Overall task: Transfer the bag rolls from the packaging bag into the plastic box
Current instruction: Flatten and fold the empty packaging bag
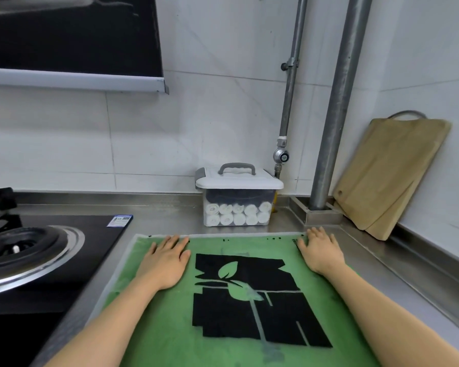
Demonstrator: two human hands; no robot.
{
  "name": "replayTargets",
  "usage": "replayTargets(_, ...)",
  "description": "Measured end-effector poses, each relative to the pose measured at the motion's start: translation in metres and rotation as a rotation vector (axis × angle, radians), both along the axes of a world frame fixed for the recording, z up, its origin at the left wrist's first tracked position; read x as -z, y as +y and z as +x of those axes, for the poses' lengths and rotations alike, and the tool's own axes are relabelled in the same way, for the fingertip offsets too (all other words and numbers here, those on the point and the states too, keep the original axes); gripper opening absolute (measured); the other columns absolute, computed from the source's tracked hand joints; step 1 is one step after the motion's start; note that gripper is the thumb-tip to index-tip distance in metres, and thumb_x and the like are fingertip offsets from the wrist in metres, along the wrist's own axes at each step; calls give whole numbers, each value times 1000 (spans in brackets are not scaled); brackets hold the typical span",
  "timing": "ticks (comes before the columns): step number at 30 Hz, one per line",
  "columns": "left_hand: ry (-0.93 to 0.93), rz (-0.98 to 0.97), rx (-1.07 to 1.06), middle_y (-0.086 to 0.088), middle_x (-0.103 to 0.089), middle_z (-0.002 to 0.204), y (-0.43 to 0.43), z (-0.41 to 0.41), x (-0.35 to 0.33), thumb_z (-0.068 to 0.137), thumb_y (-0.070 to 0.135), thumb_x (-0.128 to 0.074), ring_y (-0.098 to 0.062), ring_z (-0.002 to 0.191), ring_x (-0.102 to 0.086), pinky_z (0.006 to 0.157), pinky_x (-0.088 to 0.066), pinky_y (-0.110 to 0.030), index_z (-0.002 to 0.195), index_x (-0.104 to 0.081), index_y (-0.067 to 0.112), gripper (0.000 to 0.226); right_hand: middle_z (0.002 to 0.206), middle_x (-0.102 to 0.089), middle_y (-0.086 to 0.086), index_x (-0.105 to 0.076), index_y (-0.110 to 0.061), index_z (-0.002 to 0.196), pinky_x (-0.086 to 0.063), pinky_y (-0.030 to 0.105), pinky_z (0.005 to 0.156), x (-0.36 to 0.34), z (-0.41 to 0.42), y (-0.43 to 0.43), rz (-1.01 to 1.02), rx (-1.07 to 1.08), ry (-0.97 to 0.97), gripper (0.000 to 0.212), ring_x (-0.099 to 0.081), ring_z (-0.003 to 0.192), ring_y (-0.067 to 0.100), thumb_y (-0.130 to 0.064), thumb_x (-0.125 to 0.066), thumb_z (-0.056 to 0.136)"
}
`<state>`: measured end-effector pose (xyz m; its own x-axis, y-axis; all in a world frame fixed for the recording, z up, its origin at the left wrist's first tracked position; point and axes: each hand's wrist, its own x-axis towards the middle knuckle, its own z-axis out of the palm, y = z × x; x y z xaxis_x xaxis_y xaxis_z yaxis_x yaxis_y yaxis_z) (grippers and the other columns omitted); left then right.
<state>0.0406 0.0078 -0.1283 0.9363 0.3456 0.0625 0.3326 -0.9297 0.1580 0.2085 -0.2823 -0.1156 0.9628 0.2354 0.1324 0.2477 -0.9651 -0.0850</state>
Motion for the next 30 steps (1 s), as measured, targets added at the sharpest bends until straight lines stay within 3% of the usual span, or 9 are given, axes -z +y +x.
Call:
replayTargets(3,-47,-24,-9,-1,-11,159,-4,-3,-1,101,38,-16,-17,146,-8,119,-5,-37,150,-14,25,52,158,-16,8,-21,-4,149,-6,37,120,-5,-21,18,-8,-21,-33,56,-7,147,21,-33,-23,101)
replayTargets(5,-158,-18,-40,-5,-25,155,-8,-8,-4,100,34,-25,-20,143,-23,118,-14,-37,146,-29,18,49,157,-20,10,-26,-3,147,-8,38,120,-7,-47,36,47,-80,-9,56,-11,147,23,-33,-26,100)
replayTargets(8,-370,110,-36,-7,-50,137,-18,-16,-10,99,24,-34,-21,126,-46,109,-30,-32,129,-53,11,38,154,-27,12,-33,-1,144,-11,38,120,-11,-93,66,98,-232,33,54,-20,144,24,-33,-27,100)
replayTargets(11,-423,64,-23,-6,-60,121,-26,-27,-17,98,18,-36,-21,108,-56,95,-42,-32,115,-62,9,33,145,-38,16,-41,1,136,-21,39,117,-20,-134,89,170,-337,81,50,-32,137,27,-29,-28,99)
replayTargets(15,-117,88,-77,-10,-52,128,-37,-54,-23,94,14,-40,-25,116,-49,99,-38,-34,119,-56,7,31,125,-51,22,-53,6,117,-31,43,107,-24,-177,115,256,-413,170,38,-44,120,36,-19,-32,97)
replayTargets(18,19,138,-98,-11,-32,148,-45,-74,-17,94,18,-40,-27,137,-29,112,-22,-38,139,-36,11,46,133,-45,25,-49,8,123,-27,46,111,-9,-197,140,295,-439,237,44,-37,130,36,-20,-27,97)
replayTargets(22,11,42,-96,-8,-10,158,-50,-92,-1,98,25,-34,-24,146,-9,118,-8,-39,150,-14,16,56,149,-32,18,-38,2,139,-14,43,118,10,-222,145,288,-500,260,53,-20,143,30,-30,-20,101)
replayTargets(25,-75,22,-118,-8,-13,158,-49,-93,6,101,34,-22,-23,146,-12,118,-10,-38,149,-18,17,52,156,-21,12,-28,-1,146,-7,38,120,12,-220,123,260,-508,179,58,-12,146,23,-38,-21,102)
replayTargets(30,-71,16,-104,-8,-12,158,-48,-93,10,100,40,-18,-23,146,-12,119,-8,-39,150,-18,18,54,156,-25,6,-33,-7,146,-11,38,119,12,-172,56,281,-378,136,57,-17,145,19,-41,-22,101)
